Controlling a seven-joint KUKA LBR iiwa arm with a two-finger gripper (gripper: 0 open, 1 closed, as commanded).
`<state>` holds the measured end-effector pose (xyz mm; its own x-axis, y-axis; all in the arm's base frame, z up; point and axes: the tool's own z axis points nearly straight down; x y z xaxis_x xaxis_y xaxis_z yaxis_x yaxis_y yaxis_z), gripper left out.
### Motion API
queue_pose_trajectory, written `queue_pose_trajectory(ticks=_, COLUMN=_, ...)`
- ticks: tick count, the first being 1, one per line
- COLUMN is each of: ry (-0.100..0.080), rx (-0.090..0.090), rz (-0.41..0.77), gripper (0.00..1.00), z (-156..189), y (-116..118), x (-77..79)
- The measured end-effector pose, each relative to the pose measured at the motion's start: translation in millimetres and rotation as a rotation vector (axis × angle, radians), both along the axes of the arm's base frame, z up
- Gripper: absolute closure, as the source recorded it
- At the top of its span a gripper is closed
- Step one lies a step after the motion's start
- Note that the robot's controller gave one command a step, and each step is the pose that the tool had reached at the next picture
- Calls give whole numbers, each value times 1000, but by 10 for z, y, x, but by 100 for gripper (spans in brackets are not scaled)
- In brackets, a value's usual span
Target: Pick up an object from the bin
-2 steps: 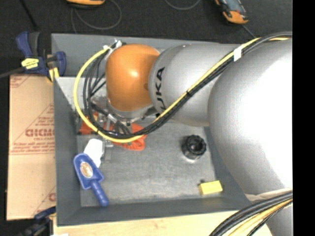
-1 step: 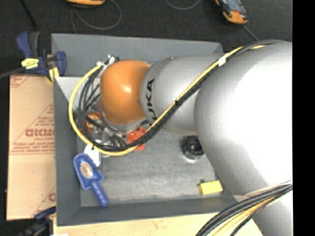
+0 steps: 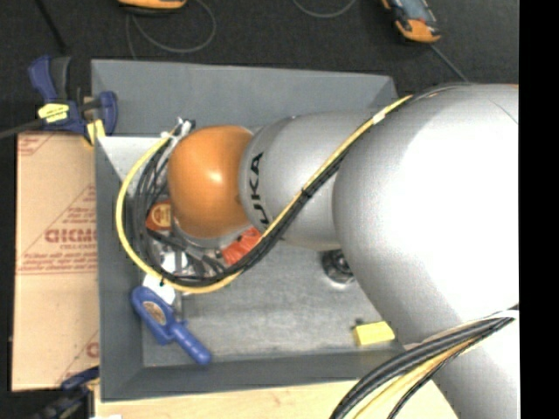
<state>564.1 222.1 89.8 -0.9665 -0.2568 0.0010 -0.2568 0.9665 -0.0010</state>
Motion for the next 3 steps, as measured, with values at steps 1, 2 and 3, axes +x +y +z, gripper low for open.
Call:
queue_pose_trajectory(ticks=1, ry=0, rx=0, rz=61, gripper=100, z=-178, y=-82, x=35)
queue_pose_trajectory(ticks=2, ry=0, rx=0, rz=61, gripper=100, z=-178, y=-82, x=35)
queue_pose_trajectory(ticks=3, ry=0, rx=0, rz=74, gripper=100, z=189, y=-51, x=-38)
